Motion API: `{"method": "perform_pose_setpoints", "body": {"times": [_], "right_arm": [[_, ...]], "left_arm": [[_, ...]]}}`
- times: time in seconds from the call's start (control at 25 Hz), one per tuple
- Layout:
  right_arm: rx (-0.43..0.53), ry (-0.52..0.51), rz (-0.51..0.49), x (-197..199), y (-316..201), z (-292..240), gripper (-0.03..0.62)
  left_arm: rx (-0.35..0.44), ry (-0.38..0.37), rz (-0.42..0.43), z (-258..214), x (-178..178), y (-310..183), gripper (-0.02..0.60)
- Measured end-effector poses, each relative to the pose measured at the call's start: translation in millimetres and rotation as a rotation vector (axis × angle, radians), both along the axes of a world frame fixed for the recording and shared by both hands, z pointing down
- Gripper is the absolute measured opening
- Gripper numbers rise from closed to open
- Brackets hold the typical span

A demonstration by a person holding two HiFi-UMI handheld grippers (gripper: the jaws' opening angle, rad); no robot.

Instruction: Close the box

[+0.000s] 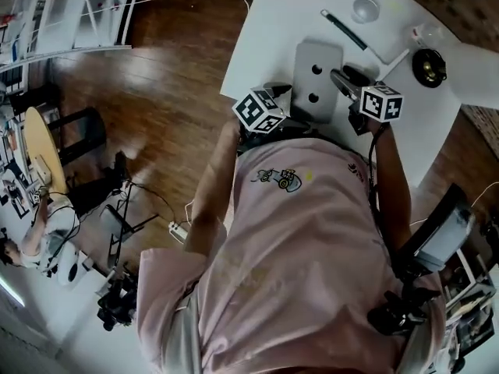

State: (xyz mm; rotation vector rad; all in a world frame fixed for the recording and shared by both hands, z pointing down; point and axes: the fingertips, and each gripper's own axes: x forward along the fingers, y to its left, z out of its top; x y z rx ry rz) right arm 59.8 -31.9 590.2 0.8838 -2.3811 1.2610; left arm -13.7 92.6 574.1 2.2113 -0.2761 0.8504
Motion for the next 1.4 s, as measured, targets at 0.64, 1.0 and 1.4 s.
{"method": "perform_pose_setpoints", "body": {"times": [0.64,1.0,1.4], "right_arm": [[-0.071,-0.048,-0.096,-11.3,49.4,3.2,0.146],[-0.044,0.006,-0.033,-4.2,48.9,-8.1,0.083],[-0.003,-0.019,-0.017,-2.2,43.6,-26.4,0.058]], "left_arm": [[-0.087,0.176,-0.396,1.1,-14.2,-62.0,0.424],[-0.002,0.064,-0.434,-6.1,-11.6,-71.4,0.310],[0.011,0.239,-0.637,-43.3,-27.3,-102.6,0.114]]}}
